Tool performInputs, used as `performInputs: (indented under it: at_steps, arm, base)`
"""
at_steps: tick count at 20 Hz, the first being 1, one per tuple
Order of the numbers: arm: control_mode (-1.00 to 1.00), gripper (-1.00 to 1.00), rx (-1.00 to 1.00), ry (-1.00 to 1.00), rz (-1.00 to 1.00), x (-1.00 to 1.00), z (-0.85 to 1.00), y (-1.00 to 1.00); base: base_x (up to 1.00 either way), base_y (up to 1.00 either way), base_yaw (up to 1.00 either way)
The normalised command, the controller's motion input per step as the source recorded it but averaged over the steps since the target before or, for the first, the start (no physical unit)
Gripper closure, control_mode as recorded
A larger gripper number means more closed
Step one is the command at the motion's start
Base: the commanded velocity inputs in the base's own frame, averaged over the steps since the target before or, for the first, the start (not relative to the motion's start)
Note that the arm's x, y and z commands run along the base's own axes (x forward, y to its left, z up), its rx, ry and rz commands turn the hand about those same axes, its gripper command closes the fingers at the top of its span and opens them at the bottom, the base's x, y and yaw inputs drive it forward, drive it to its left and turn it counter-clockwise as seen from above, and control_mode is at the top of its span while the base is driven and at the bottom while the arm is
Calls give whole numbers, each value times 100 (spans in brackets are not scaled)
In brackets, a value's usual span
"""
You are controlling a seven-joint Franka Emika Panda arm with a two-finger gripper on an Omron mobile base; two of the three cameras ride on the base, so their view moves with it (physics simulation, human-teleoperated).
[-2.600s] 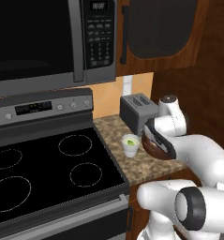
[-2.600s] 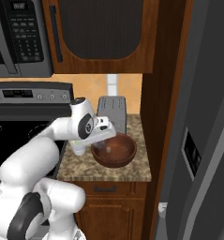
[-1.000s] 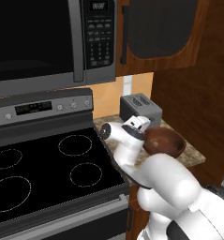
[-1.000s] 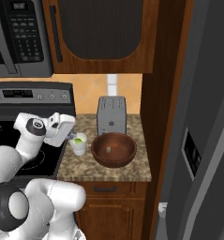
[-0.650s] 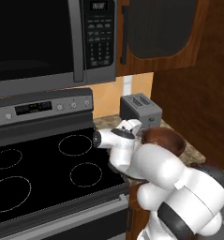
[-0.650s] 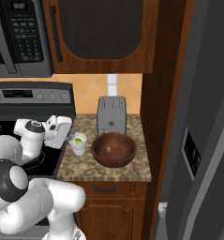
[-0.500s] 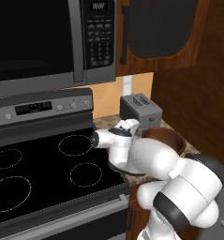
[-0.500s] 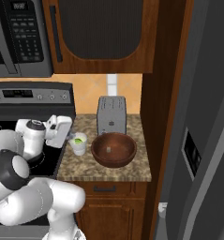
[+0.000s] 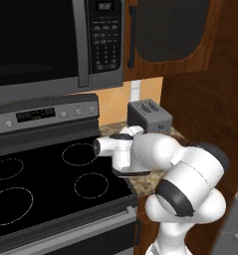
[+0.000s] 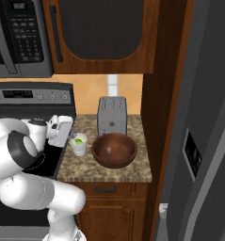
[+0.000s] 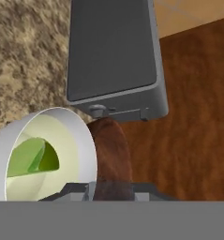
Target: Grab a lemon wedge from the fridge and one ice cube from the ice bowl, and put them in the glass of lemonade.
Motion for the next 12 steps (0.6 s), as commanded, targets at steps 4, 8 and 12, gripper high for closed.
performInputs:
  at_steps: [4,8,12]
  arm:
    - [-100,100,0,3,-2,6,-6,-3]
    - [-100,100,2,4,-2,3,-2,-11]
    - [-100,100,7,6,-3,4,-6,-21]
  base:
    - [0,0,0]
    - [0,0,0]
    - [0,0,0]
